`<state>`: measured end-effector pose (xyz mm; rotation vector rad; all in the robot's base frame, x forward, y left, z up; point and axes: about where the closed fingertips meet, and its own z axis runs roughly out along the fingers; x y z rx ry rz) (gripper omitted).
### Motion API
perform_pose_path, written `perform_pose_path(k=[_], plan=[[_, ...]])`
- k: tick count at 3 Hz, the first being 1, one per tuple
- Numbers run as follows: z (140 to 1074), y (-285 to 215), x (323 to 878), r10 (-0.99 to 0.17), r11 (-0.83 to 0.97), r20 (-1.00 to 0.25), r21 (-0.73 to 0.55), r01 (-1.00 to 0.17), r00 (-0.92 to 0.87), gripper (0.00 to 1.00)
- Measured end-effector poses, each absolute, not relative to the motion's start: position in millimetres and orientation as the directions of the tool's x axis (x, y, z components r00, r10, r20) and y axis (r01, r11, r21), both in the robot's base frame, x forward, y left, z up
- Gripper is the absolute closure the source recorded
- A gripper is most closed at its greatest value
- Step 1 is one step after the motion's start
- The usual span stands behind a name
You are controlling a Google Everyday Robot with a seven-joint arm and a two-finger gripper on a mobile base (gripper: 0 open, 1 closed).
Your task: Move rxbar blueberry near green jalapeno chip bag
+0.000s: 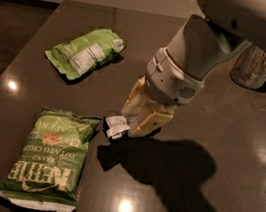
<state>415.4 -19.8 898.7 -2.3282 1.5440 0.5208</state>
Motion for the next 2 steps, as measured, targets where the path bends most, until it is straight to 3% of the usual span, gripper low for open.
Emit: perform_pose_path(k=[1, 2], plan=[[896.3, -10.8, 398.9, -0.806, -0.369, -0.481, -0.047, -0.928, 0.345, 0.83], [896.1, -9.1, 397.8, -0.805, -0.369, -0.483, -0.048, -0.928, 0.346, 0.59]])
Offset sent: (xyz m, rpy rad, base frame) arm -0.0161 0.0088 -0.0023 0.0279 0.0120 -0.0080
